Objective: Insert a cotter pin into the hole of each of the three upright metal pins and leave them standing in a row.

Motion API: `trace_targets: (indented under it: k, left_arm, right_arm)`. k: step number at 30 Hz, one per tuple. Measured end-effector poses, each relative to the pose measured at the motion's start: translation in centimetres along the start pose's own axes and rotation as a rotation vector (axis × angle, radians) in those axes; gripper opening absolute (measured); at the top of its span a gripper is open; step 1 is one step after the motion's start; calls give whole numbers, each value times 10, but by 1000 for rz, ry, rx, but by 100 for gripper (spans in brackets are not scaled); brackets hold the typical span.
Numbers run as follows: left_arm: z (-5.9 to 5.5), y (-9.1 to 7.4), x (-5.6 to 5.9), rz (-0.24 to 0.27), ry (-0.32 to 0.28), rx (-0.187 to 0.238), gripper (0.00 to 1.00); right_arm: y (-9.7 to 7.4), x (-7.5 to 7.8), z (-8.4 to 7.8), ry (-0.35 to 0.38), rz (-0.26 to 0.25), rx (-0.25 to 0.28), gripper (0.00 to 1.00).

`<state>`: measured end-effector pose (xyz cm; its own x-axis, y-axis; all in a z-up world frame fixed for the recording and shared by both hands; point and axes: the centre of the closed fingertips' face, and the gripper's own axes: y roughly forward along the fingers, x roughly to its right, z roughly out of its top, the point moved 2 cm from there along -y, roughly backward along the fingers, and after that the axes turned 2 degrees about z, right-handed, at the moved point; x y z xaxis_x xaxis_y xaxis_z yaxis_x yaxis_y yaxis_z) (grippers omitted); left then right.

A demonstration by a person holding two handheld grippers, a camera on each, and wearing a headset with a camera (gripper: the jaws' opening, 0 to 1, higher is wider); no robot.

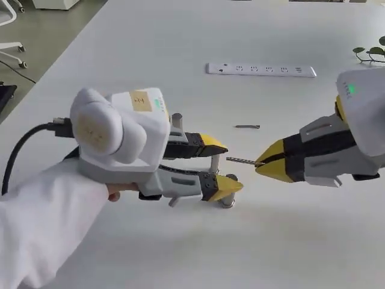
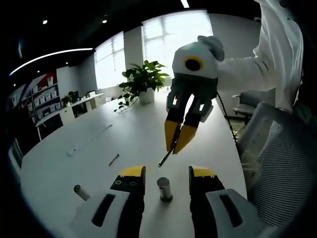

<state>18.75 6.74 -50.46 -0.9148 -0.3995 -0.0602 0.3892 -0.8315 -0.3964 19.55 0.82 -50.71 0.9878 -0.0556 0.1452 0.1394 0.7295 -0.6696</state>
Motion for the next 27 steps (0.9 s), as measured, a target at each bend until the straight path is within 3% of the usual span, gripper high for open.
trace_targets:
  k: [2,4,9,27]
  left_arm:
    - [-7,6,2,-5,-22,-7,33]
    - [-18,11,3,-2,-2,-54,31]
    - [-32,22,-2,6,-31,-72,30]
    - [-60,35,-5,8,-121,-105,19]
  right_arm:
    - [1,-1,-9,26,-9,-15,0]
    - [2,-4,-17,38,-11,-31,0]
    - [6,-9,-32,67,-6,-62,0]
    - [20,-11,-41,93,24,-72,0]
